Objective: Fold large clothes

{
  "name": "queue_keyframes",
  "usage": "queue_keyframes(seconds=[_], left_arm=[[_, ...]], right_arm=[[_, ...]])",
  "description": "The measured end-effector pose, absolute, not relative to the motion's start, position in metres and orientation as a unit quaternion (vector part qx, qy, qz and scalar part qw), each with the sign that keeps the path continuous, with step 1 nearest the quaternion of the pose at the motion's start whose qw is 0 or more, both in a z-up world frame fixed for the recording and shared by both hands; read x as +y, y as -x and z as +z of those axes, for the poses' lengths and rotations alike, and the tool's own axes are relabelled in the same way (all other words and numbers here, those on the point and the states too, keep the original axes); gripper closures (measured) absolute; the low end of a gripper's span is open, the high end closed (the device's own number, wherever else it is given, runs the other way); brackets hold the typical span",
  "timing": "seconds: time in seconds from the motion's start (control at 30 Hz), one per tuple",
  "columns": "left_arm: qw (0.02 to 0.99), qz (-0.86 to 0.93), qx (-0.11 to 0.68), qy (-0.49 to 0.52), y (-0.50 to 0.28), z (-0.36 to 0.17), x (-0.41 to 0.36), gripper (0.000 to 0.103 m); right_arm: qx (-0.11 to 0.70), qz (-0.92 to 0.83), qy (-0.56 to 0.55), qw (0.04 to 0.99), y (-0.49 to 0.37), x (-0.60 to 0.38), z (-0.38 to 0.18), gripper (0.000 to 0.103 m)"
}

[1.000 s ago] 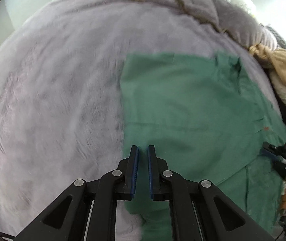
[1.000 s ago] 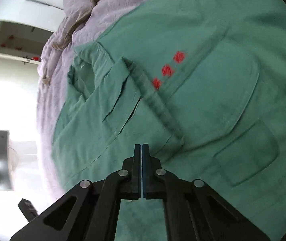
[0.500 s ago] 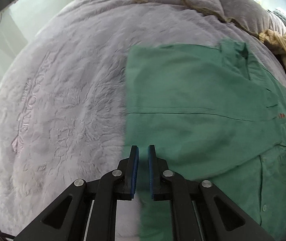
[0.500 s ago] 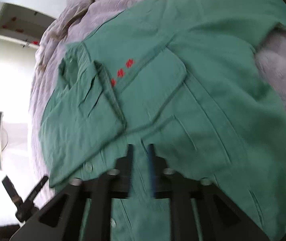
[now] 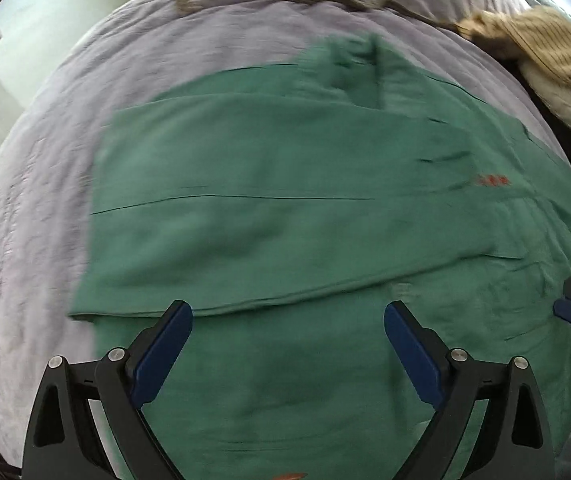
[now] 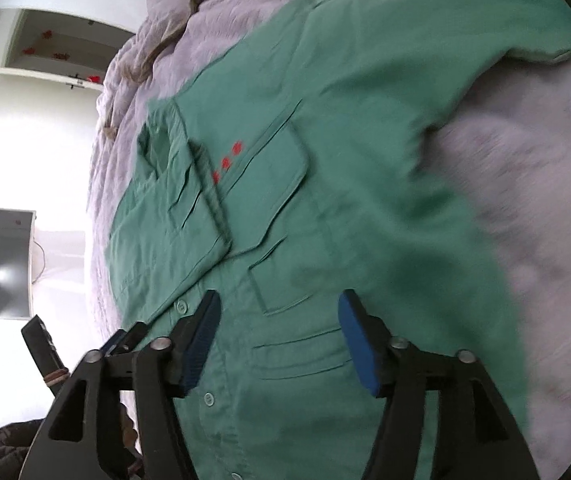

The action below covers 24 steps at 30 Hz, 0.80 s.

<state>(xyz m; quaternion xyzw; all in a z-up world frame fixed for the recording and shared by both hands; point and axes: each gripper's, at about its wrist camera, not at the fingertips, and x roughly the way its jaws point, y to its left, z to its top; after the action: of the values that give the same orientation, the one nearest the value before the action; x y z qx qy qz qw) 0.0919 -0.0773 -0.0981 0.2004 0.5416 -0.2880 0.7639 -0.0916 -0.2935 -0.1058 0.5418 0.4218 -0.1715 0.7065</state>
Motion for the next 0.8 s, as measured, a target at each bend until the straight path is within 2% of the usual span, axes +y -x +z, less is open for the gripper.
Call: queue_keyframes(seconds=[0.43,0.8], left_arm=[[0.725,-0.325,0.569,-0.211,-0.043,-0.108,-0.18,0.006],[0.704,-0.332,0.586,-0.226,-0.023,-0.123,-0.228,0.006]], right_arm=[[0.343,-0.276,-0.583,0.683,0.184,-0.42,-0.12,0.03],[0.178,-0.363,-0.678,0.614,0.276,-0.535,-0.158,0.03]])
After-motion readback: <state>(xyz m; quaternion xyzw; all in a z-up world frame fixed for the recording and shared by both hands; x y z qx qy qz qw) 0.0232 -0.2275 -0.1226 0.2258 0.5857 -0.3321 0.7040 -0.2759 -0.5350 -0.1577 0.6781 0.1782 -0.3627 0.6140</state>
